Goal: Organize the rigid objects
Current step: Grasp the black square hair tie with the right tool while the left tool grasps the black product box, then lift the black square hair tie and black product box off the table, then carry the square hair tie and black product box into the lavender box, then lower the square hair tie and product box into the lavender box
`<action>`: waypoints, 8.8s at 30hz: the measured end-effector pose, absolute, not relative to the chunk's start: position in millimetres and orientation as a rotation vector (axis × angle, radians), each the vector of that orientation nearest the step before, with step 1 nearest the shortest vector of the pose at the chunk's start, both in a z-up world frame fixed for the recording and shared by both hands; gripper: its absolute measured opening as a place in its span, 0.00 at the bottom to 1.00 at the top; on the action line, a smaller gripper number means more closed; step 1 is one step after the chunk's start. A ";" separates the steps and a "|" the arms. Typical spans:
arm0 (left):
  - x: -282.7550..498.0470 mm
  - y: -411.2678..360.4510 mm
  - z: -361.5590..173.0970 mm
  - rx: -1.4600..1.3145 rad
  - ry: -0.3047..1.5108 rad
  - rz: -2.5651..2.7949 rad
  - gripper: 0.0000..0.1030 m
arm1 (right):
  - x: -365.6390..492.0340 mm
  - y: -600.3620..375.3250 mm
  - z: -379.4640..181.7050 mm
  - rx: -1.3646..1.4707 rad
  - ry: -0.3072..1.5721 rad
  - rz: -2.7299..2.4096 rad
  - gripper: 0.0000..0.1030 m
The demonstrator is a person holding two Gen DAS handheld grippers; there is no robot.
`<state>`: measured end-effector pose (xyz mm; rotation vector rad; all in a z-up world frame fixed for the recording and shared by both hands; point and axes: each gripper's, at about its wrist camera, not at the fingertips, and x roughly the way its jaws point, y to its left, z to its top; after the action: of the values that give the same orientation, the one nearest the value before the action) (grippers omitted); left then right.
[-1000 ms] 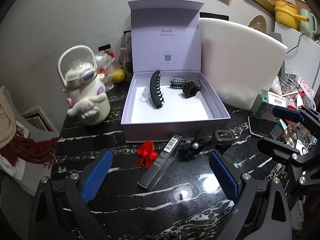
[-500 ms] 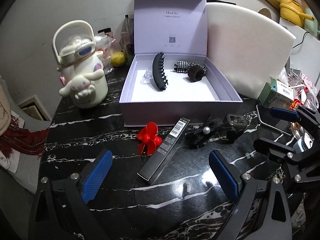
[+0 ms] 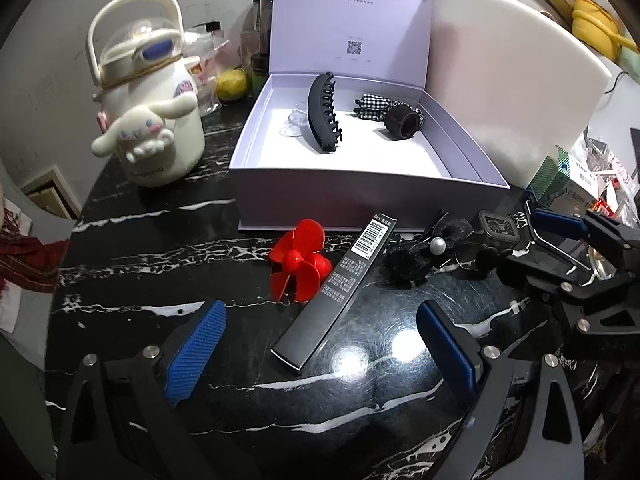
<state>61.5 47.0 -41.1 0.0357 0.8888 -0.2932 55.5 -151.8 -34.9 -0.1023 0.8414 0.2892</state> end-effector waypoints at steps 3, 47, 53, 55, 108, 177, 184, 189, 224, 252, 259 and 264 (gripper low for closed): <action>64.5 46.5 -44.0 0.032 0.901 -0.303 0.87 | 62.3 -154.5 -39.9 -0.093 0.859 0.283 0.84; 20.8 31.5 -60.6 0.023 0.970 -0.386 0.18 | 25.8 -168.3 -56.2 -0.052 0.922 0.309 0.47; -2.6 27.9 -64.5 0.053 0.989 -0.409 0.18 | 4.3 -168.6 -56.4 -0.070 0.919 0.325 0.47; -10.2 24.6 -65.4 0.062 0.989 -0.436 0.18 | -3.4 -167.6 -56.3 -0.079 0.916 0.336 0.47; 15.7 8.9 -48.4 0.085 0.913 -0.380 0.18 | -8.8 -166.3 -50.4 -0.069 0.898 0.347 0.45; 116.7 10.3 50.8 0.101 0.743 -0.419 0.18 | 98.1 -135.6 56.5 -0.160 0.683 0.431 0.45; 141.4 16.3 49.0 0.087 0.749 -0.400 0.18 | 121.4 -132.0 57.0 -0.156 0.681 0.437 0.45; 163.0 18.2 46.1 0.095 0.753 -0.386 0.18 | 140.0 -129.8 55.3 -0.159 0.679 0.435 0.45; 259.7 -4.5 15.6 0.117 0.777 -0.427 0.18 | 257.0 -143.9 33.1 -0.101 0.711 0.351 0.45; 313.1 -22.7 -40.3 0.136 0.982 -0.425 0.18 | 292.6 -147.5 -22.2 -0.119 0.869 0.281 0.45; 310.3 -26.0 -36.7 0.130 0.953 -0.426 0.18 | 294.9 -149.3 -27.2 -0.122 0.880 0.266 0.46; 306.7 -25.7 -32.9 0.129 0.941 -0.421 0.18 | 293.0 -151.1 -26.3 -0.117 0.880 0.260 0.46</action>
<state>306.7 -25.7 -32.9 0.1292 0.9414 -0.4211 293.0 -151.1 -26.3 -0.1167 0.8795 0.2597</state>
